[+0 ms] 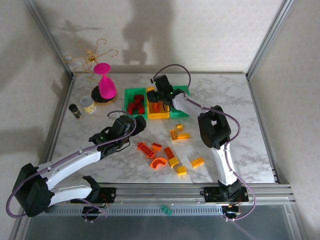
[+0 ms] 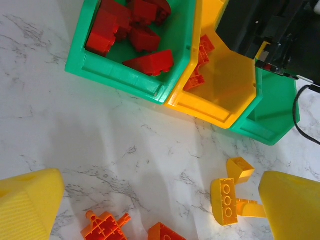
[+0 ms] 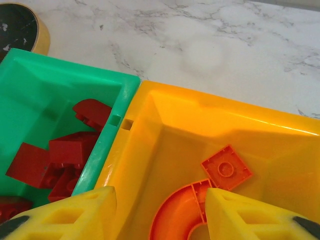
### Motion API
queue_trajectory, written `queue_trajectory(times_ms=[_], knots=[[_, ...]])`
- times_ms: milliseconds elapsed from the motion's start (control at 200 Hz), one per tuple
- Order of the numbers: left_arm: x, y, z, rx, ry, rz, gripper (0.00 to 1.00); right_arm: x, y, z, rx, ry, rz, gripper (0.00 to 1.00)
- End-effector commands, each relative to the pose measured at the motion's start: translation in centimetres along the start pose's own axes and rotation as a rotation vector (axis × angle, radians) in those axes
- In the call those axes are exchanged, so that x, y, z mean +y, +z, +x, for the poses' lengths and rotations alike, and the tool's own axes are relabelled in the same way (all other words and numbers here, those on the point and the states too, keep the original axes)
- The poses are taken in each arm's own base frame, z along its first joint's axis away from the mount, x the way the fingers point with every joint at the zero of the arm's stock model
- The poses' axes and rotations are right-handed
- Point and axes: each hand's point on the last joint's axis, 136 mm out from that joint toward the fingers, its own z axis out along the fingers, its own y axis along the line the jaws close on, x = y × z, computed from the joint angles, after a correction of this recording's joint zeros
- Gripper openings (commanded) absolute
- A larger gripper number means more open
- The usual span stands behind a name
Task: Sort the legos into containers by color
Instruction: Place the lego in the container, then pick up the lego from the bottom-center of the table.
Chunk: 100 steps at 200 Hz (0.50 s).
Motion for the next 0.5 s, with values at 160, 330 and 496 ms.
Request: queue_trajectory(times_ms=[160, 330, 496], knots=[[0.6, -2.0, -0.6, -0.002, 0.008, 0.011, 1.0, 1.8, -7.7, 2.3, 0.02, -0.07, -0.015, 0.54], [2.2, -2.9, 0.4, 0.025, 0.002, -0.002, 1.0, 4.2, -10.8, 8.7, 0.126, -0.166, -0.059, 0.58], [3.9, -3.3, 1.3, 0.045, -0.013, -0.023, 1.0, 5.4, -12.9, 14.4, 0.216, -0.169, -0.071, 0.62]])
